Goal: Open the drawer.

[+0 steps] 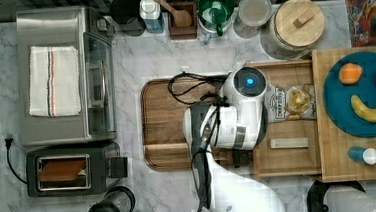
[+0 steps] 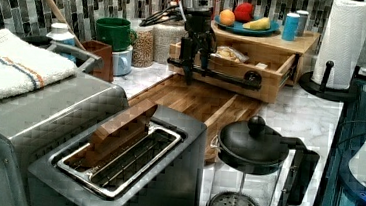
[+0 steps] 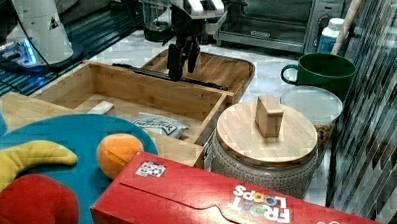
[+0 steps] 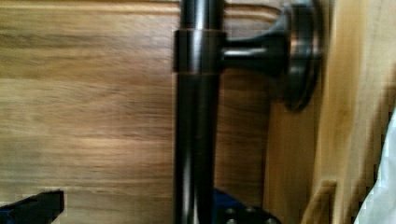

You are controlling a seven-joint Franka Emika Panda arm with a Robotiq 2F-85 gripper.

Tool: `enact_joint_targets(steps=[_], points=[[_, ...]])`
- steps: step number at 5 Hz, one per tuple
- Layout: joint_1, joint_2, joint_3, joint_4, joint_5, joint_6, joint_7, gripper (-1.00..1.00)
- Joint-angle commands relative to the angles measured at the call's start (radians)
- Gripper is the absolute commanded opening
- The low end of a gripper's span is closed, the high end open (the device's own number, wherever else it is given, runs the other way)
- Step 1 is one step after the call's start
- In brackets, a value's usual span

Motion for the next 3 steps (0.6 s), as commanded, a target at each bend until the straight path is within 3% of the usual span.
enact_joint_targets(steps=[1,3], points=[[0.071,-0.058,0.082,-0.001,0.069,-0.049,0.087,1.0],[0.066,-0.058,0.087,-0.001,0.068,-0.049,0.089,1.0]])
